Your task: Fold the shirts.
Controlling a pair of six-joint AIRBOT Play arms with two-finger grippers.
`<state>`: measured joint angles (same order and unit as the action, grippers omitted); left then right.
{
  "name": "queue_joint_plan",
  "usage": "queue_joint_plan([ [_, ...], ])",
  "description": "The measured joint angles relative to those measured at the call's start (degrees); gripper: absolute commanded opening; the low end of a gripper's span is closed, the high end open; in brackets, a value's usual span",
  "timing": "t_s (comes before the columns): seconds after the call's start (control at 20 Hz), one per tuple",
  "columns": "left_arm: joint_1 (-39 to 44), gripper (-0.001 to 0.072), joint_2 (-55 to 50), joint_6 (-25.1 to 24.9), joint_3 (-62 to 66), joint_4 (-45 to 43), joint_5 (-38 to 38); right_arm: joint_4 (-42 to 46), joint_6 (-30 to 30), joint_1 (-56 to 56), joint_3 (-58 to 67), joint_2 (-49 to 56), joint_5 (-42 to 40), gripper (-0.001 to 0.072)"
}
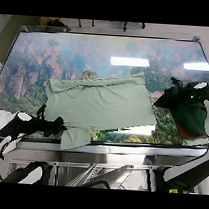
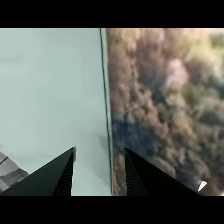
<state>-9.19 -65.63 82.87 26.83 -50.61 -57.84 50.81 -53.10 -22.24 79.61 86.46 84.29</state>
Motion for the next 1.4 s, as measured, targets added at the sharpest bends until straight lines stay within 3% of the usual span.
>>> queue_joint_plan([
  [0.3, -0.20, 0.0013, 4.63, 2.14, 5.55, -7.26, -3.39, 1.14, -1.36, 0.70, -6.36, -0.20, 1.07, 0.0357],
  [0.35, -0.22, 0.0014, 5.29, 2.19, 6.14, -7.76, -3.39, 1.27, -1.38, 1.42, -7.37, -0.28, 1.22, 0.0280],
  [0.55, -0.22, 0.0014, 6.40, 2.58, 7.37, -9.11, -3.21, 2.67, -1.86, 5.29, -9.86, -1.64, 1.55, 0.0240],
  [0.95, -0.22, 0.0014, 6.75, 1.53, 7.78, -9.73, -2.21, 3.17, -2.93, 7.93, -18.21, -11.87, -2.60, 0.0221],
  [1.0, -0.22, 0.0014, 6.78, 1.40, 7.78, -9.86, -2.16, 2.56, -2.91, 8.02, -20.46, -12.83, -4.11, 0.0160],
  [1.05, -0.22, 0.0014, 6.78, 1.22, 7.78, -9.86, -2.12, 1.68, -2.82, 8.15, -22.34, -13.40, -5.20, 0.0018],
  [1.4, -0.22, 0.0014, 6.78, 0.17, 7.80, -9.86, -2.71, -3.56, -0.42, 6.27, -26.99, -18.75, -8.76, 0.0014],
])
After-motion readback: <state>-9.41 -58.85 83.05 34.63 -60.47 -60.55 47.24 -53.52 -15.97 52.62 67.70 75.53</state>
